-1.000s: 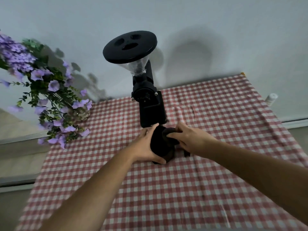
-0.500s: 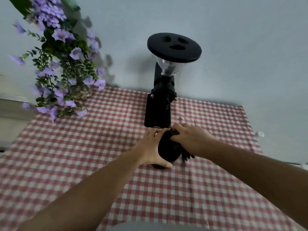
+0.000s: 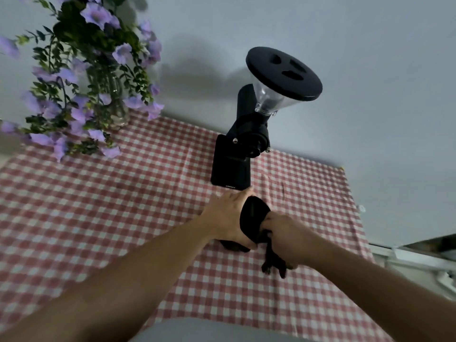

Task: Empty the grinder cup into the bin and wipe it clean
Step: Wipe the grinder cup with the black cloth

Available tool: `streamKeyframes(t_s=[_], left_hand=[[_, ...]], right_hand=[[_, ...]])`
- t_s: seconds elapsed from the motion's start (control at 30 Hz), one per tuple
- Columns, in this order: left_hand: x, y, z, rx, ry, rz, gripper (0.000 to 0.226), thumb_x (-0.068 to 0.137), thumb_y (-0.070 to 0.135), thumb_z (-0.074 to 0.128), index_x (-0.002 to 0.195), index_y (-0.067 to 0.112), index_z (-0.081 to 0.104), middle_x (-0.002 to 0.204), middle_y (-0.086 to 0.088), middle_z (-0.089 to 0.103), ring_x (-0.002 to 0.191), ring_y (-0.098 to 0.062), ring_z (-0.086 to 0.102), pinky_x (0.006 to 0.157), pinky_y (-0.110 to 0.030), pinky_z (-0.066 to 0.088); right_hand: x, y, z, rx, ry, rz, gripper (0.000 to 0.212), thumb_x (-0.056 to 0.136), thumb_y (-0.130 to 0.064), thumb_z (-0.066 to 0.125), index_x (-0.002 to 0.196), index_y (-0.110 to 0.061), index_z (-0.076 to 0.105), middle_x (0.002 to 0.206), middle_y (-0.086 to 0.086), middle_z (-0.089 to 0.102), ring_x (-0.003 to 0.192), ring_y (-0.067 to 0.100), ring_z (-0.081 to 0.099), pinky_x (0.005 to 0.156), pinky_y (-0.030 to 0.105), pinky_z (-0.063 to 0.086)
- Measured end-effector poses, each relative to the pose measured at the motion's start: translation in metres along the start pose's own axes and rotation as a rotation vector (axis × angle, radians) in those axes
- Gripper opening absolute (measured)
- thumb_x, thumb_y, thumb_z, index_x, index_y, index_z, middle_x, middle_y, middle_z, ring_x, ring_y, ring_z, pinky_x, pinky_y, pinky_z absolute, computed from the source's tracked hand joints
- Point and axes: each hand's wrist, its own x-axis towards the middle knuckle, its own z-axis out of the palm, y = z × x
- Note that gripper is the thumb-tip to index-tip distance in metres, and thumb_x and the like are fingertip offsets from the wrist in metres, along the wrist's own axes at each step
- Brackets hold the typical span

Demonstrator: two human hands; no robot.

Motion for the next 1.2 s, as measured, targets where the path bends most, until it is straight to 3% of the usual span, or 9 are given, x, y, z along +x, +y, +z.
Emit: streamKeyframes(t_s=[0.17, 0.23, 0.33, 0.47, 0.63, 0.77, 0.87, 1.0, 1.2], left_hand=[[-0.005, 0.001, 0.001, -0.071, -0.003, 0.009, 0.133, 0.049, 0.074, 0.077, 0.151, 0.028, 0.004, 0.158, 0.006, 0.023, 0.141, -0.018, 0.027, 0.109, -0.051, 0.032], [-0.006, 0.002, 0.001, -0.077, -0.011, -0.001, 0.133, 0.050, 0.072, 0.078, 0.151, 0.030, 0.002, 0.158, 0.007, 0.024, 0.140, -0.018, 0.030, 0.106, -0.052, 0.034], [-0.007, 0.002, 0.001, -0.103, -0.033, -0.026, 0.134, 0.051, 0.072, 0.078, 0.151, 0.032, -0.002, 0.159, 0.007, 0.022, 0.139, -0.018, 0.031, 0.107, -0.051, 0.034], [-0.006, 0.005, 0.000, -0.113, -0.020, -0.018, 0.130, 0.050, 0.072, 0.076, 0.150, 0.030, 0.004, 0.153, 0.005, 0.034, 0.132, -0.019, 0.042, 0.100, -0.048, 0.042], [-0.007, 0.006, 0.000, -0.170, 0.003, -0.015, 0.129, 0.046, 0.069, 0.077, 0.149, 0.029, 0.009, 0.146, 0.009, 0.042, 0.128, -0.014, 0.044, 0.099, -0.049, 0.042], [-0.008, 0.004, -0.001, -0.137, -0.018, -0.036, 0.134, 0.047, 0.071, 0.079, 0.151, 0.030, 0.005, 0.154, 0.010, 0.032, 0.135, -0.015, 0.037, 0.103, -0.053, 0.037], [-0.008, 0.009, -0.004, -0.124, -0.023, -0.024, 0.130, 0.047, 0.071, 0.078, 0.149, 0.031, 0.008, 0.153, 0.011, 0.031, 0.133, -0.016, 0.039, 0.099, -0.054, 0.041], [-0.010, 0.009, -0.005, -0.155, -0.011, -0.014, 0.127, 0.050, 0.067, 0.081, 0.148, 0.029, 0.008, 0.150, 0.010, 0.035, 0.132, -0.016, 0.041, 0.101, -0.053, 0.039], [-0.012, 0.009, -0.003, -0.129, -0.020, -0.038, 0.130, 0.052, 0.069, 0.079, 0.150, 0.028, 0.003, 0.153, 0.006, 0.035, 0.134, -0.017, 0.039, 0.104, -0.053, 0.036]], right_hand=[[0.006, 0.002, -0.017, -0.086, -0.106, -0.095, 0.027, 0.093, -0.015, 0.048, 0.117, -0.018, 0.060, 0.113, -0.001, 0.059, 0.089, 0.014, 0.057, 0.076, 0.025, 0.049], [0.017, 0.002, -0.030, -0.346, -0.053, -0.145, 0.027, 0.093, -0.017, 0.048, 0.119, -0.018, 0.059, 0.122, 0.001, 0.055, 0.098, 0.018, 0.051, 0.081, 0.028, 0.045], [0.028, 0.011, -0.038, -0.439, 0.012, -0.242, 0.036, 0.093, -0.011, 0.047, 0.127, -0.019, 0.054, 0.140, -0.001, 0.044, 0.115, 0.024, 0.041, 0.092, 0.035, 0.040], [0.019, 0.005, -0.016, -0.341, 0.040, -0.115, 0.038, 0.090, -0.009, 0.051, 0.127, -0.019, 0.055, 0.141, 0.002, 0.044, 0.121, 0.022, 0.042, 0.100, 0.033, 0.041], [0.026, -0.026, -0.003, -0.146, -0.174, 0.233, 0.020, 0.088, -0.016, 0.056, 0.106, -0.013, 0.064, 0.107, 0.006, 0.064, 0.098, 0.022, 0.058, 0.082, 0.029, 0.048], [0.024, -0.018, -0.031, 0.040, -0.311, 0.131, 0.025, 0.091, -0.009, 0.052, 0.111, -0.014, 0.066, 0.107, 0.006, 0.064, 0.093, 0.021, 0.061, 0.074, 0.023, 0.049], [0.023, -0.005, -0.048, 0.140, -0.158, 0.074, 0.026, 0.091, -0.011, 0.053, 0.107, -0.026, 0.067, 0.113, -0.003, 0.062, 0.100, 0.013, 0.058, 0.089, 0.026, 0.047], [0.021, 0.001, -0.027, 0.119, 0.115, 0.094, 0.026, 0.090, -0.018, 0.055, 0.116, -0.023, 0.058, 0.113, 0.001, 0.057, 0.097, 0.016, 0.054, 0.085, 0.027, 0.044], [0.014, -0.006, -0.001, 0.005, 0.056, 0.123, 0.021, 0.089, -0.020, 0.056, 0.111, -0.020, 0.059, 0.104, 0.000, 0.060, 0.079, 0.011, 0.059, 0.070, 0.024, 0.053]])
